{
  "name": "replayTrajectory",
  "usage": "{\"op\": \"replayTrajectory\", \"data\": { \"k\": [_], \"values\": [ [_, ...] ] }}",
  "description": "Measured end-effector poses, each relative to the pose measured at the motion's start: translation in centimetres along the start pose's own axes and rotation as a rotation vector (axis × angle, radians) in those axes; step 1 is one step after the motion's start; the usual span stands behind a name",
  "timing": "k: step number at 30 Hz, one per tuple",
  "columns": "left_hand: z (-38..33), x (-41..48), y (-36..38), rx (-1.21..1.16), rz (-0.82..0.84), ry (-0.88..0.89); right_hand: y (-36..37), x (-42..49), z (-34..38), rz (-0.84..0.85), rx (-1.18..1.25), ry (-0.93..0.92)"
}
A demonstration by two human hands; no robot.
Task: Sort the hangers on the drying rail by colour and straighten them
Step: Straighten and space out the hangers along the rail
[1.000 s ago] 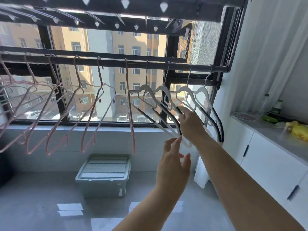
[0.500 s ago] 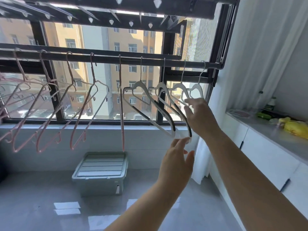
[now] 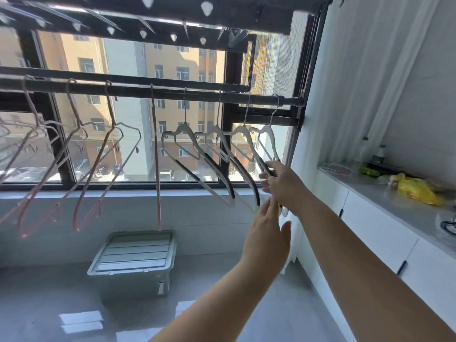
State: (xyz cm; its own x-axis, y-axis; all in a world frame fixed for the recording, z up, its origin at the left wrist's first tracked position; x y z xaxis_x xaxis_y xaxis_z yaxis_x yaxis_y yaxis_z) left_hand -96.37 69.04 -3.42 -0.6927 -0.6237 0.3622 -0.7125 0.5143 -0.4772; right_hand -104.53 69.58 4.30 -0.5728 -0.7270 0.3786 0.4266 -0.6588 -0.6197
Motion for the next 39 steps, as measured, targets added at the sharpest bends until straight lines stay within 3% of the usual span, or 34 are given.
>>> {"op": "replayTrajectory", "data": {
  "k": [25,39],
  "values": [
    [0.5,0.0,1.4,0.02,0.108,0.019,0.0,-0.7,-1.2,-0.099,-0.044,-0.098],
    [2.9,-3.2,-1.9,-0.064,0.032,-0.012,1.3,-7.8,-0.5,-0.109,-0.054,-0.172]
  ]
}}
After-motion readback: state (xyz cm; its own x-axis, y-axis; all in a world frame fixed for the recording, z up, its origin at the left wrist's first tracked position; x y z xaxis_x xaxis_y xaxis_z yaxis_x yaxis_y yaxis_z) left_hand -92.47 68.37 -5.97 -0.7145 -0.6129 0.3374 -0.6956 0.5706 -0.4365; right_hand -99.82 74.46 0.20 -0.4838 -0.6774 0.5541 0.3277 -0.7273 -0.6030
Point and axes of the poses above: each hand's wrist, its own x-axis towards the middle knuckle, its own y-axis out of the palm, z = x × y, the point moved 1 cm from there along x, towards the middle knuckle, and after that the axes turned 10 degrees about -y, right-handed, at the moved point
